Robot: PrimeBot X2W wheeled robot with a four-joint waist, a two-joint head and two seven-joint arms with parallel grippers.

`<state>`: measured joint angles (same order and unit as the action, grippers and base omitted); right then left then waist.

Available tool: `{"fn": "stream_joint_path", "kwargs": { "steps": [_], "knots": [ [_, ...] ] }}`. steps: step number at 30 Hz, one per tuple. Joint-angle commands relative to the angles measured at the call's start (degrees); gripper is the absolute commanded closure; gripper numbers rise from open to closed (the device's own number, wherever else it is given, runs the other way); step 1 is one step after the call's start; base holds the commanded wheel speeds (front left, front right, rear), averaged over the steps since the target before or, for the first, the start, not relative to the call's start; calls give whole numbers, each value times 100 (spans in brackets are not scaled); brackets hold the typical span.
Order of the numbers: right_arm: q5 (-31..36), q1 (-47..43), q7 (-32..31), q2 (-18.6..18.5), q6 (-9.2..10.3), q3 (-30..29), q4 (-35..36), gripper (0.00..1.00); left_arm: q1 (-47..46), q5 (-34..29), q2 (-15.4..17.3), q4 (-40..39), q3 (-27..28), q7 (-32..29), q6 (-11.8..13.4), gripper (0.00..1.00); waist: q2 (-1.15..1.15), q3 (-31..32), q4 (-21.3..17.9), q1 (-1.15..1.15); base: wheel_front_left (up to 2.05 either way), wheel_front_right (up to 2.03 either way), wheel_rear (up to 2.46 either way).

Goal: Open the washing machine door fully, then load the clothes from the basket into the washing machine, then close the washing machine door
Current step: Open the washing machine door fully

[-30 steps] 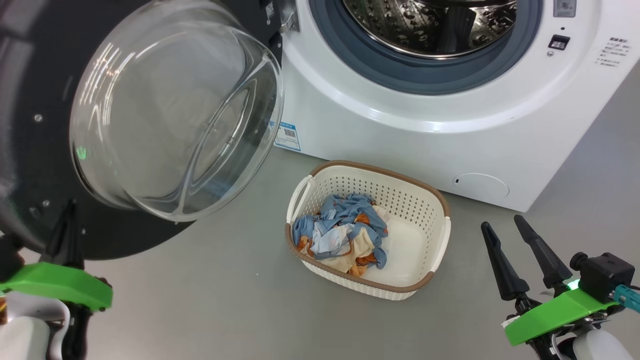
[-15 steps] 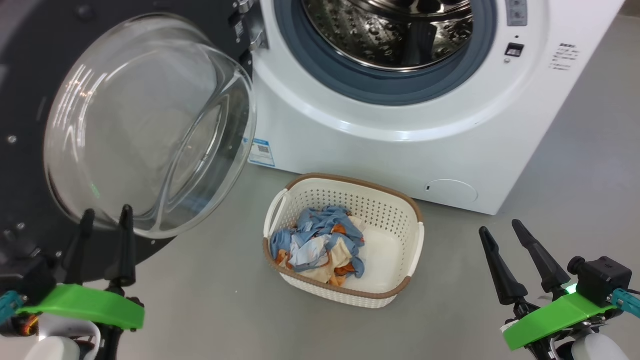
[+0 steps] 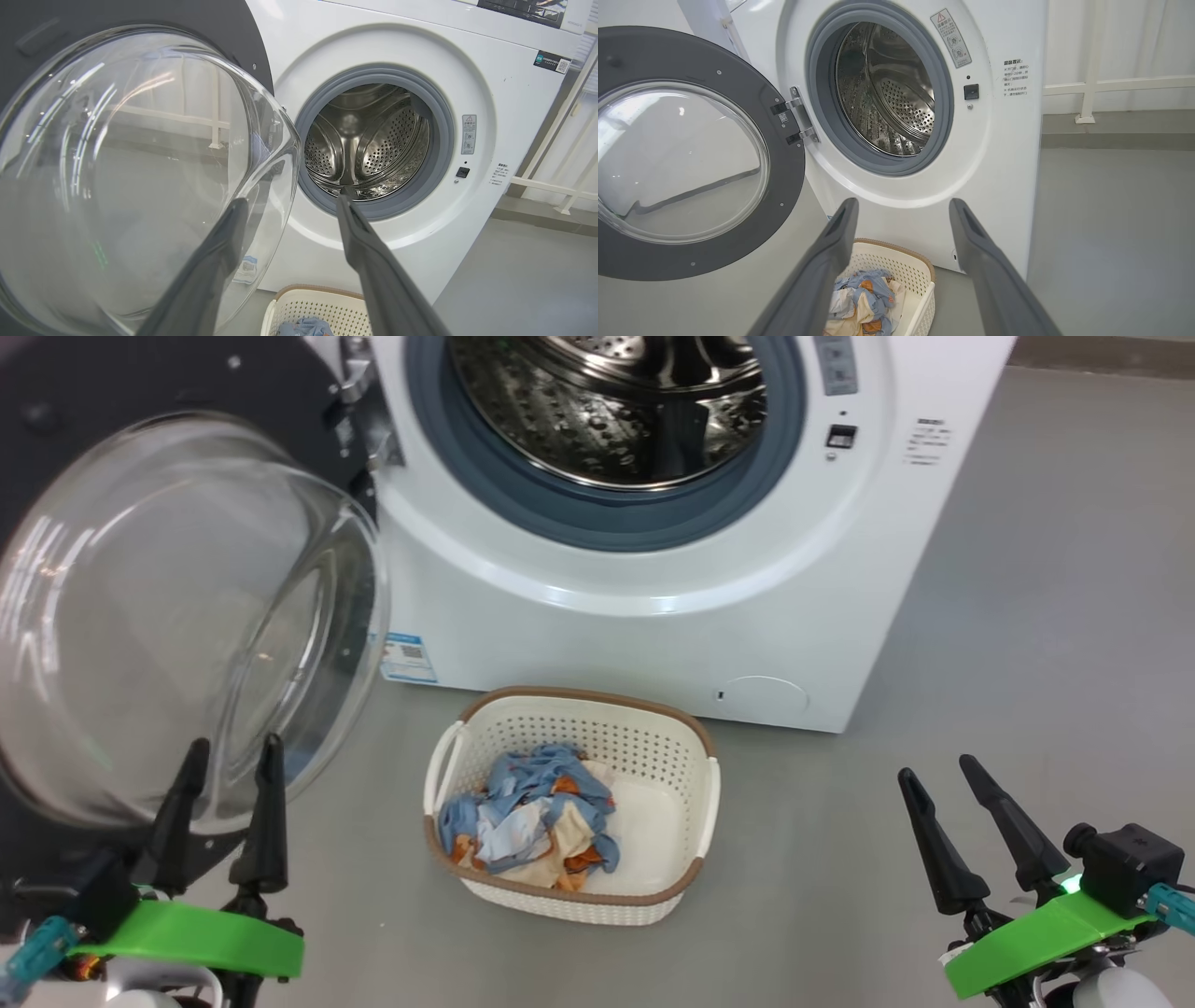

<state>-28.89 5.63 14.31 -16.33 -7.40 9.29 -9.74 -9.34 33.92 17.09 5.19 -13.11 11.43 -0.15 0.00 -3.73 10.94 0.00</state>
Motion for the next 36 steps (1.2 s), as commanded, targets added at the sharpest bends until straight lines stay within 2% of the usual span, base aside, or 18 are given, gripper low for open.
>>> {"fn": "stream_joint_path", "kwargs": {
  "steps": [1, 16, 24, 36],
  "knots": [
    [1, 74, 69, -116, -9, 102, 174, 0, -92, -83, 89, -185, 187, 95, 67, 0, 0, 0, -264, 0, 0, 0, 0],
    [66, 176, 69, -218, -9, 125, 207, 0, 150, -477, -160, -102, 240, 344, 46, 0, 0, 10, -961, 0, 0, 0, 0],
    [129, 209, 69, -213, -9, 33, 231, 0, 343, -713, -440, -158, 555, 355, -4, 0, 0, -9, -1201, 0, 0, 0, 0],
    [206, 205, 69, -233, -9, -67, 283, 0, 634, -1247, -819, -26, 1104, 356, -301, 0, 0, -22, -1403, 0, 0, 0, 0]
  ]
}}
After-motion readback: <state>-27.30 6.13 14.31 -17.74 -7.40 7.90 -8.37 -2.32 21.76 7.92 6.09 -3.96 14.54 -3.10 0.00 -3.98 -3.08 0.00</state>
